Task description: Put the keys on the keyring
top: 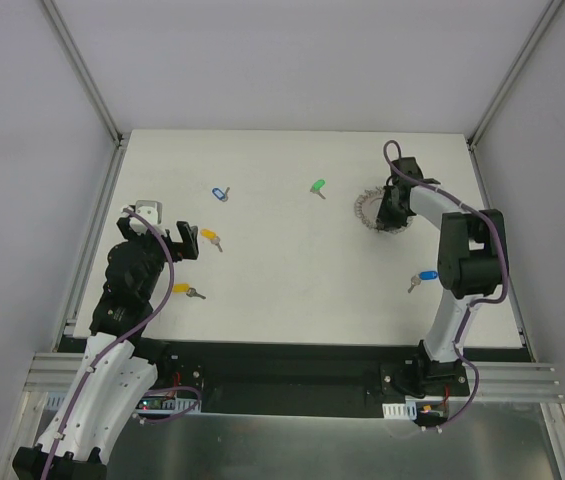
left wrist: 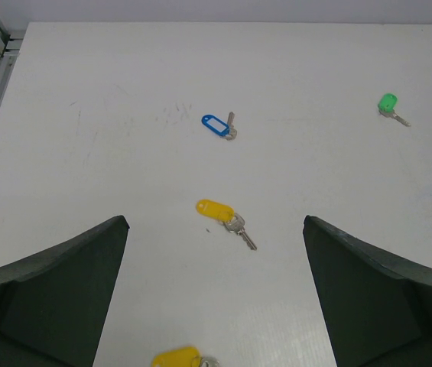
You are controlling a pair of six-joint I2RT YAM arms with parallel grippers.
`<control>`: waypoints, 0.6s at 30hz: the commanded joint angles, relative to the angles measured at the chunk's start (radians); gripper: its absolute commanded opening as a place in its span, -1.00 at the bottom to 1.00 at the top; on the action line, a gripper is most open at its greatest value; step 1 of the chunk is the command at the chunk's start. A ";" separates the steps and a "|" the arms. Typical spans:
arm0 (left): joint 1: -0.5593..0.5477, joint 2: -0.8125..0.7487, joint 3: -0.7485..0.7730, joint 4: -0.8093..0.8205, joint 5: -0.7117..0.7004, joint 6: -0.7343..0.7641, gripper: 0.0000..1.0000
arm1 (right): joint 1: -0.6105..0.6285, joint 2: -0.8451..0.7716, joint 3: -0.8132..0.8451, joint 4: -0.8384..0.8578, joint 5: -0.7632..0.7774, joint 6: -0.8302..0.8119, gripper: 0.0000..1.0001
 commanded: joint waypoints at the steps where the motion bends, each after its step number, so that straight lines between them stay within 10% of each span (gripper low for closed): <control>1: -0.009 -0.003 -0.009 0.045 0.003 0.014 0.98 | 0.012 0.003 0.039 -0.017 -0.024 -0.011 -0.67; 5: -0.009 -0.005 -0.009 0.047 0.006 0.011 0.98 | 0.050 -0.034 0.019 -0.051 -0.018 -0.044 -0.96; 18: -0.009 -0.005 -0.014 0.053 0.015 0.006 0.98 | 0.408 -0.295 -0.271 -0.114 0.045 0.174 -0.98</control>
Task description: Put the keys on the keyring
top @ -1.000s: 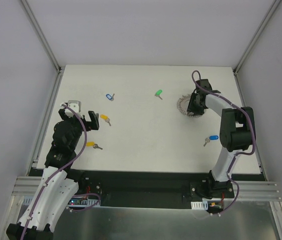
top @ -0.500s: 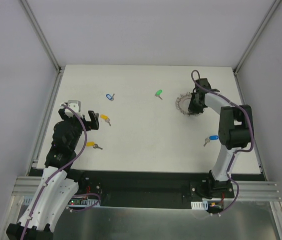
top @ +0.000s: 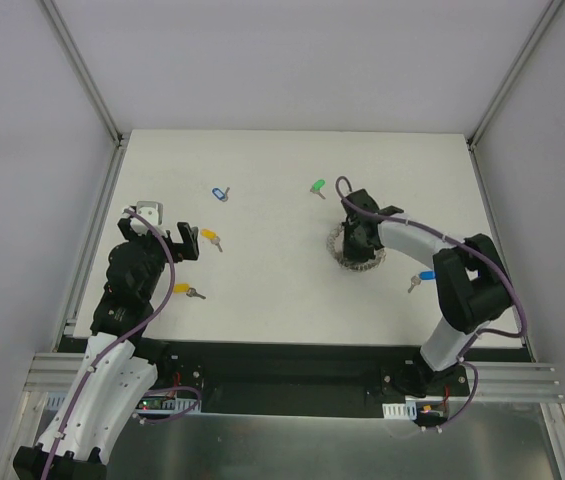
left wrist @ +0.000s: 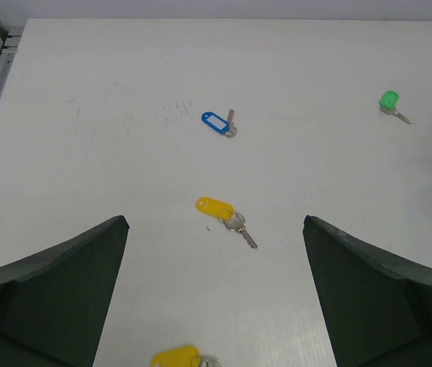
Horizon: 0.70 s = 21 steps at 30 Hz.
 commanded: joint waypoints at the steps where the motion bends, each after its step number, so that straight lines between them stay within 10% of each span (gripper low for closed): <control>1: -0.009 -0.003 -0.002 0.047 0.016 0.008 0.98 | 0.143 -0.116 -0.055 -0.075 0.033 0.154 -0.97; 12: -0.014 -0.003 -0.004 0.050 0.021 0.006 0.98 | 0.351 -0.227 0.106 -0.162 0.149 0.043 -0.03; 21: -0.019 -0.003 -0.004 0.050 0.022 0.006 0.98 | 0.177 -0.294 0.028 -0.123 0.237 0.047 -0.03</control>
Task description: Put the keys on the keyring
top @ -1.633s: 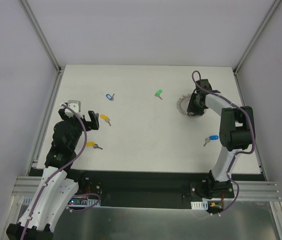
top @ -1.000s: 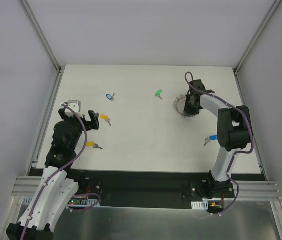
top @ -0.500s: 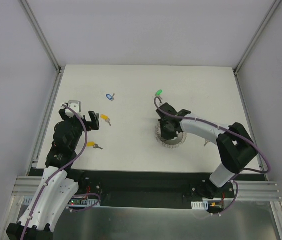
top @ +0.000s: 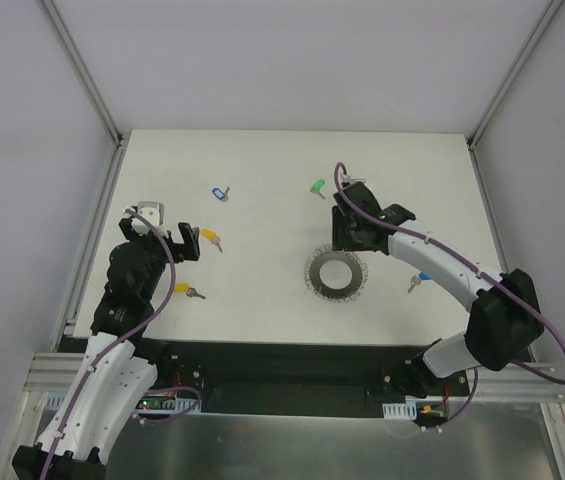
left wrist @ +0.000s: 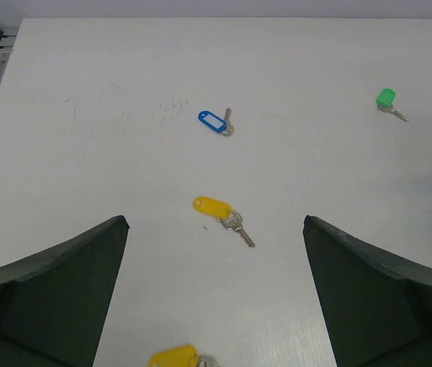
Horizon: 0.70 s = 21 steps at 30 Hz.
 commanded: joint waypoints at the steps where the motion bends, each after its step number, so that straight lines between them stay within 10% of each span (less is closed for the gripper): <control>1: -0.013 -0.002 -0.002 0.049 0.021 0.006 0.98 | -0.084 -0.047 -0.066 0.026 0.040 0.016 -0.04; 21: -0.019 0.007 -0.003 0.050 0.025 0.006 0.98 | 0.011 0.211 -0.023 0.347 -0.071 -0.280 -0.19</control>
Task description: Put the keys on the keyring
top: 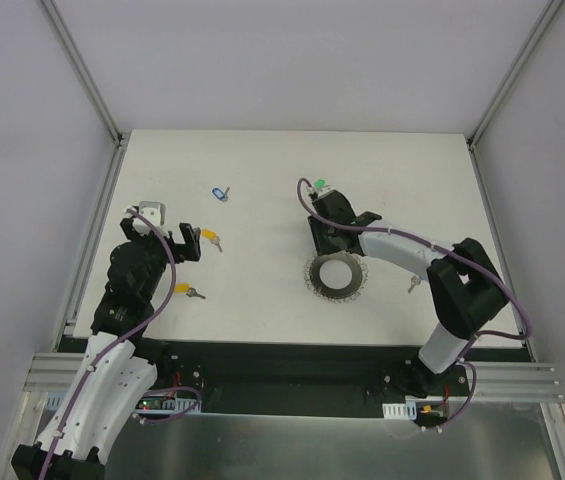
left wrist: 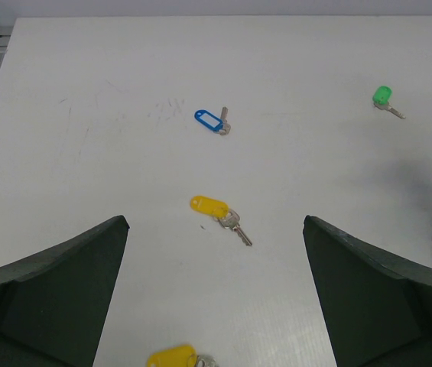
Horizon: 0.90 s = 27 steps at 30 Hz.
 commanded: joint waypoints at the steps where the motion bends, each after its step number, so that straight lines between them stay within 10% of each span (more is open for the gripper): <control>1: -0.013 0.009 -0.003 0.050 0.019 0.008 0.98 | 0.038 0.007 0.040 0.029 -0.046 -0.055 -0.19; 27: -0.013 0.040 -0.002 0.052 0.084 0.008 0.98 | 0.042 0.056 0.026 0.022 -0.281 -0.150 -0.22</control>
